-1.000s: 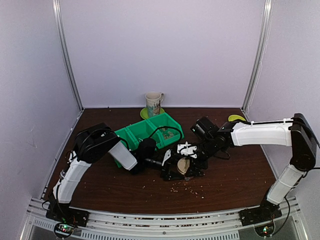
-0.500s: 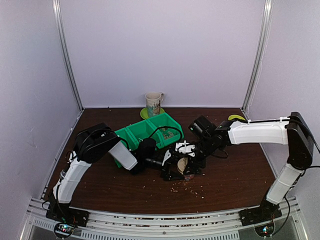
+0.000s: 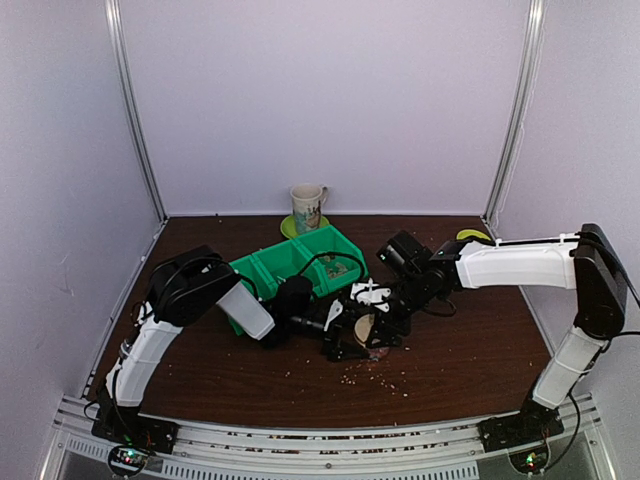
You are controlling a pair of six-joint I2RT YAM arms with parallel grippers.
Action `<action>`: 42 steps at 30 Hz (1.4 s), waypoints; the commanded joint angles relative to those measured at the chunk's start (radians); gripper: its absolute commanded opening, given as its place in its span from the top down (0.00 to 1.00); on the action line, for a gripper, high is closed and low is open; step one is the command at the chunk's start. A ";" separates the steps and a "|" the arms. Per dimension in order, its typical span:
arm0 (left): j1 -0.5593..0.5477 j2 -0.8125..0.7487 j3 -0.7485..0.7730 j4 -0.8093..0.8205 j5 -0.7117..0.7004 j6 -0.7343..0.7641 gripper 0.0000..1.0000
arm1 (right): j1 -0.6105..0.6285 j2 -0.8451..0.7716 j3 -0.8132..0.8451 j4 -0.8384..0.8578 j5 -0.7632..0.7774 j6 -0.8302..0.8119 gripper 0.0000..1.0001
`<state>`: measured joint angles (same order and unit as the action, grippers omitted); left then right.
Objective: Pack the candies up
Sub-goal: Screw the box lid onto the packing box.
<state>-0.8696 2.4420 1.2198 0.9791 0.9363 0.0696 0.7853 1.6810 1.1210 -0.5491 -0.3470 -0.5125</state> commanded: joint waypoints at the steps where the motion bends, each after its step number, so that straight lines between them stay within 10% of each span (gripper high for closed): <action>1: 0.000 0.009 -0.004 -0.091 -0.198 0.010 0.37 | -0.002 0.007 -0.014 0.071 0.089 0.209 0.21; 14: 0.000 0.010 -0.006 -0.085 -0.177 0.005 0.28 | 0.003 -0.007 -0.024 0.076 0.106 0.224 0.21; 21: -0.001 0.006 -0.025 -0.050 -0.180 -0.003 0.02 | -0.006 0.002 -0.030 0.096 0.127 0.242 0.21; 42: 0.000 -0.208 -0.199 -0.028 -0.463 -0.006 0.02 | -0.086 0.070 0.049 0.111 0.160 0.305 0.21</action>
<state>-0.8608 2.2959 1.0485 0.9501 0.5297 0.0582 0.7090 1.7241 1.1347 -0.4751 -0.2535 -0.2337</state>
